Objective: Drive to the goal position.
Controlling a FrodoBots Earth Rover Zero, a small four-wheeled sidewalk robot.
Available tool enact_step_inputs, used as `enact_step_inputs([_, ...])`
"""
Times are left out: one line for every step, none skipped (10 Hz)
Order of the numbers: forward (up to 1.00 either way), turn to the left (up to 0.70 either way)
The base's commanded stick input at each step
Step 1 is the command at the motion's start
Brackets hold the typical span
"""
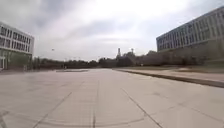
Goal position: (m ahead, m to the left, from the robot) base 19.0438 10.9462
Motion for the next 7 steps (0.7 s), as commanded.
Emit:
enact_step_inputs([0.70,0.00])
enact_step_inputs([0.70,0.00])
enact_step_inputs([0.70,0.00])
enact_step_inputs([0.70,0.00])
enact_step_inputs([0.70,0.00])
enact_step_inputs([0.70,0.00])
enact_step_inputs([0.70,0.00])
